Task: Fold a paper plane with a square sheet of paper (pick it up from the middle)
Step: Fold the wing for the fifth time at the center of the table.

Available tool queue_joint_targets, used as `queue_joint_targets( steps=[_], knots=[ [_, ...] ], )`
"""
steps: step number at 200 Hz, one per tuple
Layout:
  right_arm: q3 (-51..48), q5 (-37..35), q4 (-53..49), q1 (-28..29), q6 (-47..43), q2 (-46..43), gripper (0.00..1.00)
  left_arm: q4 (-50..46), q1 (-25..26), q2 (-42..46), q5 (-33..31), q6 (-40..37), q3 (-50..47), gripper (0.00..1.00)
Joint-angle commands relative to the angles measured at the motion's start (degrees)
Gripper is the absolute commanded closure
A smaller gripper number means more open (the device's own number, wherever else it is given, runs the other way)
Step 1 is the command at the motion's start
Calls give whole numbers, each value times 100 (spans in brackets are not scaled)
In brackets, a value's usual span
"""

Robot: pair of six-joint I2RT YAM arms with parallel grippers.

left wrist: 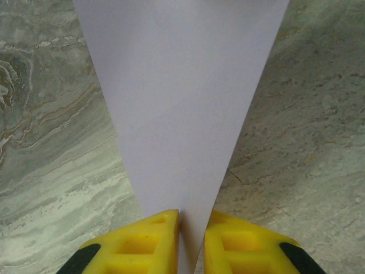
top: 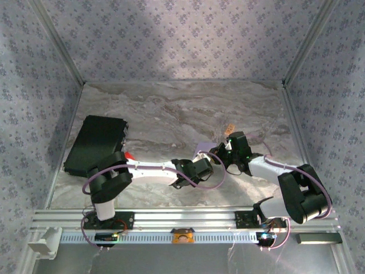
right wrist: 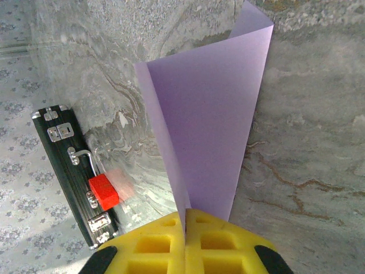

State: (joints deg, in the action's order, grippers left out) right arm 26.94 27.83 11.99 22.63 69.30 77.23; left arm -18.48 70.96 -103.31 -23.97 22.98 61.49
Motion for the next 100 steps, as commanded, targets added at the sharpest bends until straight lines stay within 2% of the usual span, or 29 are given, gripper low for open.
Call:
queue_joint_targets(
  steps=[1, 26, 57, 78, 100],
  knots=[
    [44, 24, -97, -26, 100, -34, 96, -200, 39, -93, -162, 4, 189, 89],
    [15, 20, -77, -30, 88, -85, 93, -147, 23, -79, -135, 13, 178, 97],
    [-14, -58, -178, -41, 26, -234, 85, -84, 17, -67, -62, 31, 149, 99],
    [78, -132, -662, -142, -253, -427, 78, -31, -36, -58, 79, 88, 111, 100],
    [186, -330, -1378, -335, -601, -821, 61, 157, -144, 43, 440, 178, -8, 100]
  ],
)
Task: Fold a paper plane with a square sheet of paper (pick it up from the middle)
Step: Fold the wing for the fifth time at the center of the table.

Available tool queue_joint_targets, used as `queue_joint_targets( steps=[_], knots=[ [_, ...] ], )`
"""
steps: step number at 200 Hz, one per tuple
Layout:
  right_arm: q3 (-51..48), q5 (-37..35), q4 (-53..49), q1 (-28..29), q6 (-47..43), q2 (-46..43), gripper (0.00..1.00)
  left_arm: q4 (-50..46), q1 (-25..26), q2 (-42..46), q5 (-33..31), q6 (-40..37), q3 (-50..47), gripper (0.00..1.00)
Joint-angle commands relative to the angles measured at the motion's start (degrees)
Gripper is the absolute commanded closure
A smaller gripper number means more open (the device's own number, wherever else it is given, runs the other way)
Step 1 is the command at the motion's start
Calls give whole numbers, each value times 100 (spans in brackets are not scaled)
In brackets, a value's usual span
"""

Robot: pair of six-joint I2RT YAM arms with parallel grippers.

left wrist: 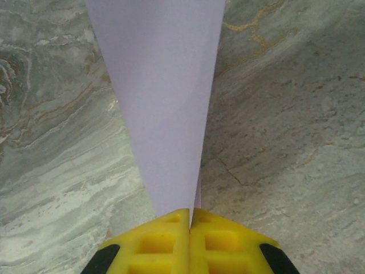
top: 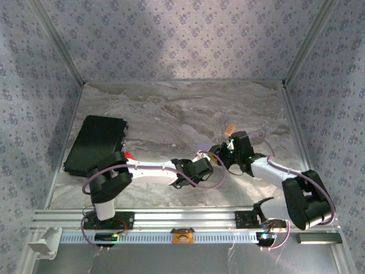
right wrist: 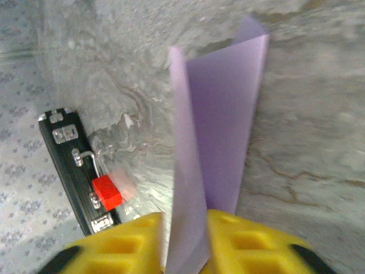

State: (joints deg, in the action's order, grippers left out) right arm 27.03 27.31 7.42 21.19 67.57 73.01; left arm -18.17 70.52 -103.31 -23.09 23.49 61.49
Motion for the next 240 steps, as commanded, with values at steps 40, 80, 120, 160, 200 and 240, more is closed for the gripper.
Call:
queue_joint_targets(
  steps=[40, 80, 120, 160, 200, 240],
  knots=[
    [120, -501, -1605, -536, -716, -1167, 51, 670, -455, 316, 1363, 282, -335, 100],
    [-107, -491, -1645, -660, -668, -1513, 49, 1088, -772, 405, 2160, 443, -557, 100],
    [-202, -428, -1575, -676, -650, -1524, 49, 1456, -1033, 372, 2783, 668, -750, 100],
    [-285, -350, -1428, -669, -649, -1518, 49, 1845, -1274, 346, 3280, 897, -951, 100],
    [-406, -228, -1186, -665, -648, -1483, 50, 2380, -1510, 243, 3974, 1152, -1127, 100],
    [-432, -51, -765, -540, -879, -1338, 56, 3142, -1715, 68, 4658, 1574, -1396, 100]
  ],
)
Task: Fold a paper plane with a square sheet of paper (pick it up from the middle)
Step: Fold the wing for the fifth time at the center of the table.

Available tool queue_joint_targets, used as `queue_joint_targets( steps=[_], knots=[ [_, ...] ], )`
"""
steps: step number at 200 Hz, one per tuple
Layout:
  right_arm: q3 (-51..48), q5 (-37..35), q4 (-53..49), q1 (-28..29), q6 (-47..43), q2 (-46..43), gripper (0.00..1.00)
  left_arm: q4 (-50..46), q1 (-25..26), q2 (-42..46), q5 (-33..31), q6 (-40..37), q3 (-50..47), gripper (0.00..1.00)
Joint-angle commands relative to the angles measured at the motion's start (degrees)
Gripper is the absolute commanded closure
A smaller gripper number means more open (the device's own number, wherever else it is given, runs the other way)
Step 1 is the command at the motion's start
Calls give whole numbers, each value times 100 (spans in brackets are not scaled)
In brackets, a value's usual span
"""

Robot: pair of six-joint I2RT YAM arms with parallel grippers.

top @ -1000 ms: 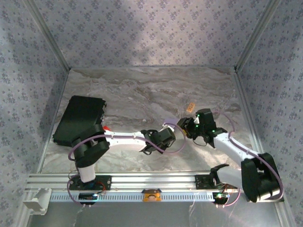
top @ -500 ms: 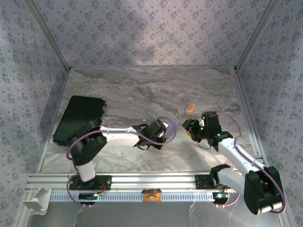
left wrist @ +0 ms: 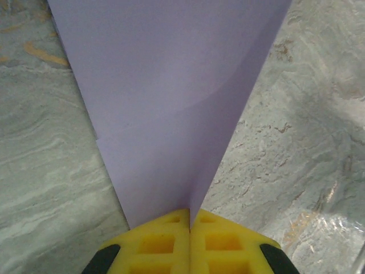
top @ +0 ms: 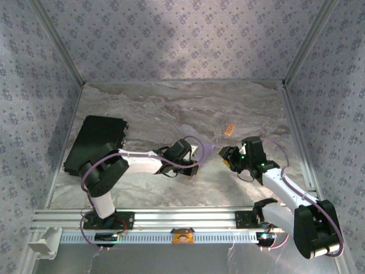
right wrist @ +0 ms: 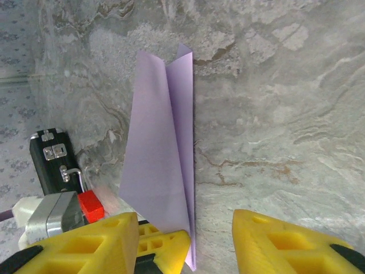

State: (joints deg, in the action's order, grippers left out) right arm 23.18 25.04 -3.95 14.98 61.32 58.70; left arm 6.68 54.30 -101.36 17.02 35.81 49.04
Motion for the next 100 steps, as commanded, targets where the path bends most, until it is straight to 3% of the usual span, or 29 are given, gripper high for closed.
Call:
queue_joint_targets(
  steps=[1, 65, 100],
  knots=[
    [-49, 177, 383, 87, -262, 100, 56, 676, -94, -132, 659, 344, -154, 100],
    [179, -462, 862, 929, -1054, 520, 67, 1621, -380, -224, 1088, 902, -651, 100],
    [283, -60, 1198, 1014, -1182, 1012, 70, 2322, -532, -343, 1370, 1230, -913, 100]
  ],
)
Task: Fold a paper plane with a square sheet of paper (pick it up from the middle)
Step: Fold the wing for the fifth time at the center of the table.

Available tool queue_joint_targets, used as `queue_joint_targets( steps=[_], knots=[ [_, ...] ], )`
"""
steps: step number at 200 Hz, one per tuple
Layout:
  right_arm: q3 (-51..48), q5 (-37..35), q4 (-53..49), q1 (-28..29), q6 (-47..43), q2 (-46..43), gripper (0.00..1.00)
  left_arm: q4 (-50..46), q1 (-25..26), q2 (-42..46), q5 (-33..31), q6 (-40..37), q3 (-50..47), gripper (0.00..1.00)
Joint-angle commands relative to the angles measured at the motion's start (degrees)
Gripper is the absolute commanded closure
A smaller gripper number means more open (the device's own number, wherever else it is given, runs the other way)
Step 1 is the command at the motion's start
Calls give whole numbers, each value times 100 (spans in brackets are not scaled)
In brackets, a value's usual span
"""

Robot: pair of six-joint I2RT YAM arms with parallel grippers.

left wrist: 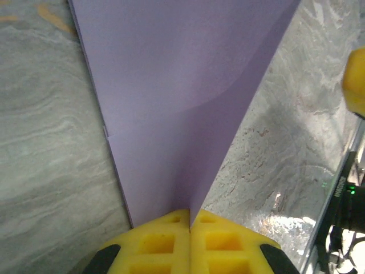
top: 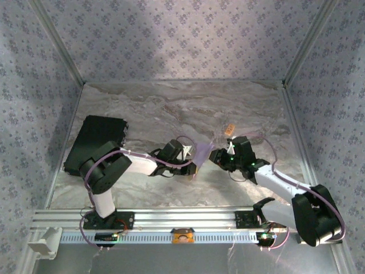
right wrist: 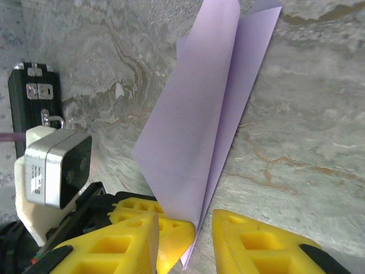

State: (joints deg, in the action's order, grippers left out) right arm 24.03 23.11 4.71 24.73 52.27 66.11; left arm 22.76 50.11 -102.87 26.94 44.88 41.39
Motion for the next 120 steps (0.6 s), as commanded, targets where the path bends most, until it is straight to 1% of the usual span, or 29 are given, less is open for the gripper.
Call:
queue_joint_targets(
  steps=[1, 21, 41, 62, 77, 96, 120],
  knots=[
    [198, 150, 340, 35, -269, 284, 70, 717, -114, -200, 389, 330, -153, 100],
    [244, 270, 617, 74, -231, 536, 71, 950, -163, -322, 528, 498, -196, 100],
    [358, 557, 873, 109, -249, 821, 73, 1175, -194, -456, 675, 673, -223, 100],
    [486, 697, 1002, 141, -277, 1108, 78, 1335, -249, -512, 736, 825, -271, 100],
    [553, 755, 1081, 140, -295, 1297, 80, 1371, -298, -565, 854, 923, -263, 100],
    [645, 904, 1246, 144, -307, 1516, 82, 1673, -358, -661, 1010, 1161, -314, 100],
    [752, 991, 1314, 122, -327, 1808, 84, 1969, -407, -741, 1041, 1392, -433, 100]
  ],
)
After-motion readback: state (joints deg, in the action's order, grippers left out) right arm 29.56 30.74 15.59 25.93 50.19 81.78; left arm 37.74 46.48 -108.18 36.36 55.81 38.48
